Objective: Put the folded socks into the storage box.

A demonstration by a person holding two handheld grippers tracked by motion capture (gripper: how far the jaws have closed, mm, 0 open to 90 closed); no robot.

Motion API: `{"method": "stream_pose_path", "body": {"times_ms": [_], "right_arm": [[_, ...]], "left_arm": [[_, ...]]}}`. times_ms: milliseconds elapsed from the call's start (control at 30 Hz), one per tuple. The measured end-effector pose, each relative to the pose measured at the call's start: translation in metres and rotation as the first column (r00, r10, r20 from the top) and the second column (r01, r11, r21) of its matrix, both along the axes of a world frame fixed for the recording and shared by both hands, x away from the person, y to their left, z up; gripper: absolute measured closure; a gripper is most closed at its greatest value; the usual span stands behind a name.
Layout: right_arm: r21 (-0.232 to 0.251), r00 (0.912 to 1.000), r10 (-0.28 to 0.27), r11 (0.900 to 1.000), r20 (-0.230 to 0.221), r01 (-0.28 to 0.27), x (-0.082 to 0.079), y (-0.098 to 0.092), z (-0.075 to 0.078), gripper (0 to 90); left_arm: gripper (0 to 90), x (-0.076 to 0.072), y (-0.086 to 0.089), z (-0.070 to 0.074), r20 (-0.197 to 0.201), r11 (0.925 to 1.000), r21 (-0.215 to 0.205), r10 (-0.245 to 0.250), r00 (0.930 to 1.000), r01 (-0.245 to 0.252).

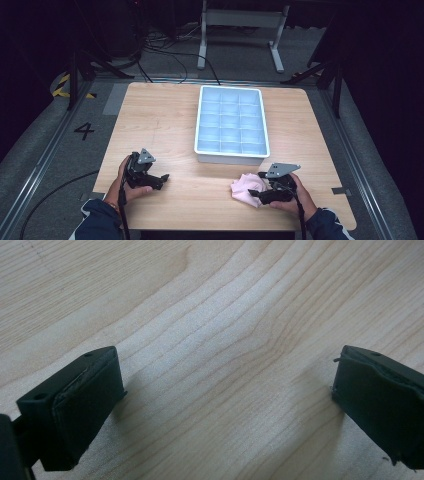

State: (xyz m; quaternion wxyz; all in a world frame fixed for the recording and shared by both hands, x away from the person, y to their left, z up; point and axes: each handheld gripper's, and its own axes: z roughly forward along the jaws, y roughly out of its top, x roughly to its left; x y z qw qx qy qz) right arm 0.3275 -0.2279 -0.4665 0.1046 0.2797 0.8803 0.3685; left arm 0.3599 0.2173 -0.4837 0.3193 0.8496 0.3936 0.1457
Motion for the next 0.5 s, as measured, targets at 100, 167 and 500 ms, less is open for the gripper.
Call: {"method": "stream_pose_path", "body": {"times_ms": [100,167,500], "right_arm": [[-0.005,0.9999,-0.003,1.000,-0.012,0.003,0.0020,0.0009,-0.0030,25.2],[-0.018,0.9998,0.001,1.000,-0.020,-0.001,0.0037,0.0015,-0.0068,23.8],[-0.001,0.9987,0.028,1.000,-0.043,-0.028,0.0041,0.0010,-0.0095,33.6]], "left_arm": [[0.4,-0.0002,0.0001,0.0001,-0.001,1.0000,0.002,0.000,1.0000,0.000],[0.4,-0.0005,0.0000,0.0000,0.000,1.0000,0.000,0.003,1.0000,-0.003],[0.4,-0.0009,0.0001,0.0000,-0.001,1.0000,0.001,0.003,1.0000,-0.003]]}}
